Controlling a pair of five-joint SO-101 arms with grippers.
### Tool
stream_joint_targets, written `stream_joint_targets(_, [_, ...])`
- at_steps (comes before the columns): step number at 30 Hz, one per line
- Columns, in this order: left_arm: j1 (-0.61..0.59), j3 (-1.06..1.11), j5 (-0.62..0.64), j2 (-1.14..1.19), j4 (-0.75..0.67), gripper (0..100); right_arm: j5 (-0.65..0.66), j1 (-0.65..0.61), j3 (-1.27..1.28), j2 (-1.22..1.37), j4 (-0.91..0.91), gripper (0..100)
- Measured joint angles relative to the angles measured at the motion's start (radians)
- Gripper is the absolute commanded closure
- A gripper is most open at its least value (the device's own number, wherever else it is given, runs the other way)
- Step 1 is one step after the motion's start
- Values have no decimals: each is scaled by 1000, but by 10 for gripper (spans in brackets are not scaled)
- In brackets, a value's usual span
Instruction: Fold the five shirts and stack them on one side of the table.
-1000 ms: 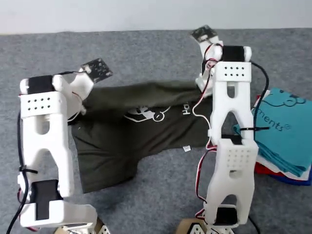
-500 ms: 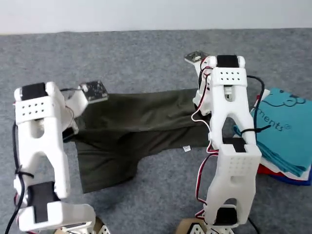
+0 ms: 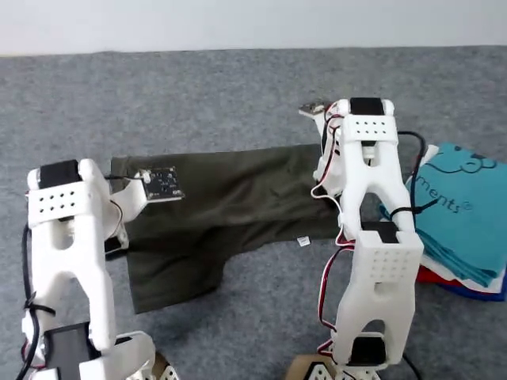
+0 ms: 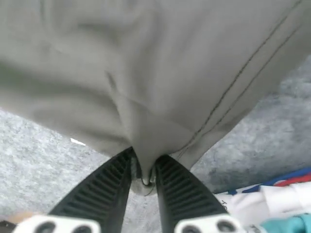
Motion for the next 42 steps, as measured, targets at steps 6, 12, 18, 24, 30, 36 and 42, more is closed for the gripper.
stream_joint_targets(6, [0,55,-61,-2,0,957,2,0,8,0,0,988])
stream_joint_targets(12, [0,137,-107,-3,0,945,5,5,8,0,2,951])
stream_joint_targets(18, [0,198,-124,-6,0,893,32,40,9,-2,2,784])
stream_joint_targets(24, [0,203,-133,-6,0,893,37,52,18,-81,2,786])
stream_joint_targets(30, [0,203,-133,-6,0,899,38,-23,18,-106,2,835])
stream_joint_targets(36, [0,258,-133,-6,0,970,40,-150,18,-72,2,957])
stream_joint_targets(42, [0,344,-133,-9,0,941,20,-173,18,-63,2,959])
